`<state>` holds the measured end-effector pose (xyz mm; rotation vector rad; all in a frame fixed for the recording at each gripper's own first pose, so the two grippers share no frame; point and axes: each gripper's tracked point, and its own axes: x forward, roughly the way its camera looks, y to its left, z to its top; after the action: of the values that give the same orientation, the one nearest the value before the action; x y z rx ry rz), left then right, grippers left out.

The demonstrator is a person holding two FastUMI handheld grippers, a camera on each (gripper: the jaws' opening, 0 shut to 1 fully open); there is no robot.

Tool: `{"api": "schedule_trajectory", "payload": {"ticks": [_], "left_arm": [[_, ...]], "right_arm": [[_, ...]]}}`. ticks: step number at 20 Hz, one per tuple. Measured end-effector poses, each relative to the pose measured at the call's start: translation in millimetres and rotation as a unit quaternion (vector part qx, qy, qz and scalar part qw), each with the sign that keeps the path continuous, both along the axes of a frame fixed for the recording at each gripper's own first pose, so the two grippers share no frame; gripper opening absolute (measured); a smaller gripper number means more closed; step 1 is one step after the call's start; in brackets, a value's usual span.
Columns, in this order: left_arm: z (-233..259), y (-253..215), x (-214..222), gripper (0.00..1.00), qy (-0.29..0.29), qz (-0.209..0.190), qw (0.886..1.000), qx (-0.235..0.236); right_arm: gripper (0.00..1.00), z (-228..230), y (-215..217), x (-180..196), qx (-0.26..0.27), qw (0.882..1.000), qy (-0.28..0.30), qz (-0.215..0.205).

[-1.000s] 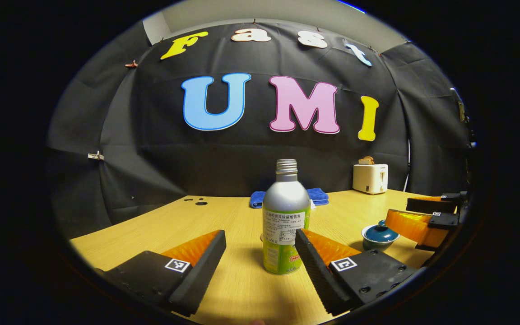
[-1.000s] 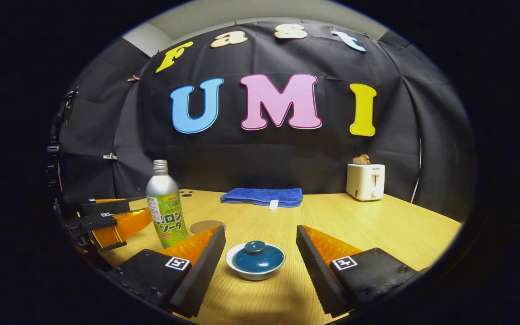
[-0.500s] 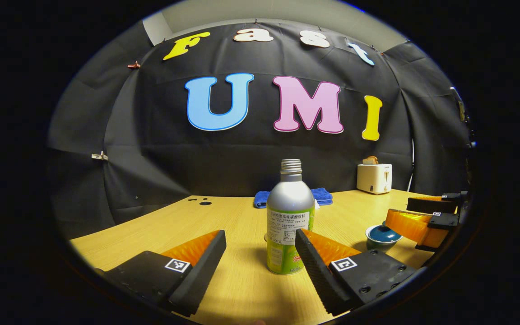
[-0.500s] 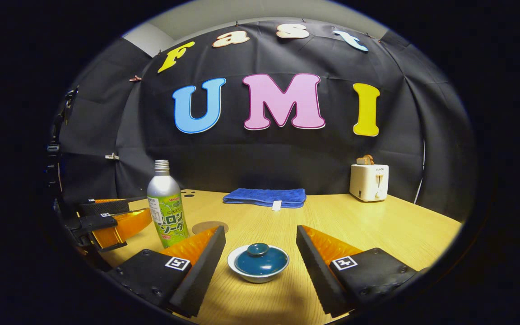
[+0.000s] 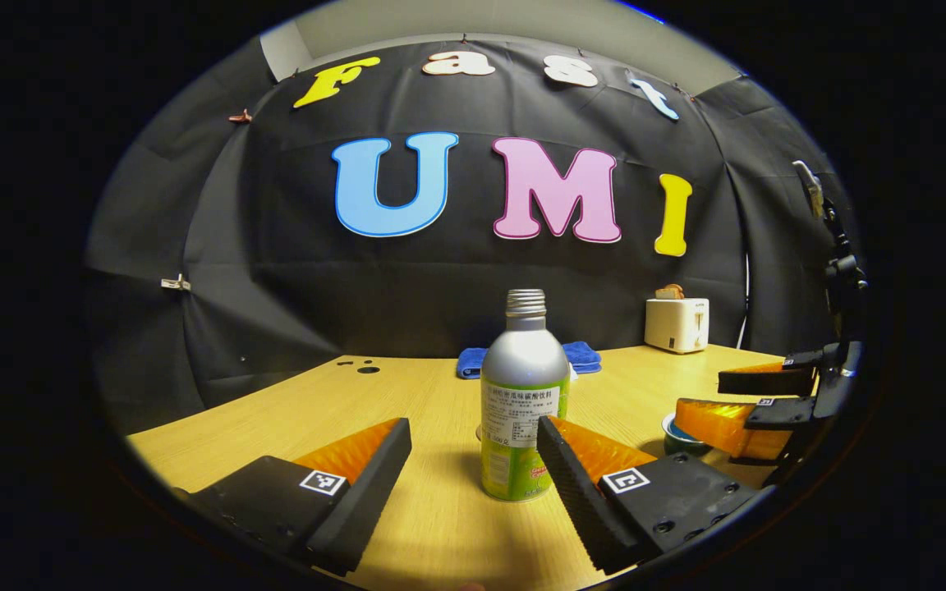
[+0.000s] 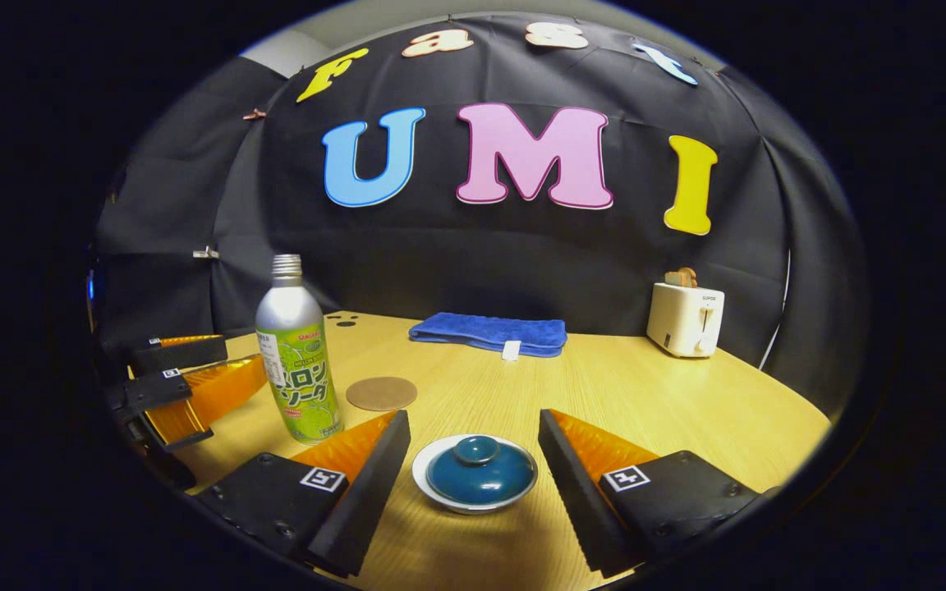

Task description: Open the teacup lid with one hand, grasp the water bottle and pour water into the teacup with the other hand; after pouring, place the water bottle on the coaster and then close the teacup lid.

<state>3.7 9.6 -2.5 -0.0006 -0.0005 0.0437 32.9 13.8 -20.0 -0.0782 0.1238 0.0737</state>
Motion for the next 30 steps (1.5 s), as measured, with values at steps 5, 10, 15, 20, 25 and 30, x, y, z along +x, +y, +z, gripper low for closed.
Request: {"api": "schedule_trajectory", "payload": {"ticks": [5, 10, 15, 20, 25, 30], "left_arm": [[0, 0, 2, 0.97, 0.000, -0.001, 1.000, 0.000], [0, 0, 2, 0.97, -0.001, -0.001, 1.000, 0.001], [0, 0, 2, 0.97, -0.001, -0.001, 1.000, 0.001], [0, 0, 2, 0.97, -0.001, 0.000, 1.000, 0.001], [1, -9, 4, 0.97, -0.002, -0.022, 1.000, 0.001], [0, -23, 19, 0.97, -0.002, -0.047, 0.999, 0.001]], "right_arm": [[0.78, -13, -1, 10, -0.005, 0.999, 0.035, 0.002], [0.63, -19, -1, 16, -0.004, 0.998, 0.056, 0.009], [0.43, -17, 2, 14, 0.000, 0.998, 0.058, 0.023], [0.31, -12, -1, 12, 0.034, 0.998, 0.044, 0.034], [0.31, 6, -15, 6, 0.069, 0.997, -0.006, 0.021], [0.30, 9, -57, 2, 0.072, 0.997, -0.016, -0.017]]}}
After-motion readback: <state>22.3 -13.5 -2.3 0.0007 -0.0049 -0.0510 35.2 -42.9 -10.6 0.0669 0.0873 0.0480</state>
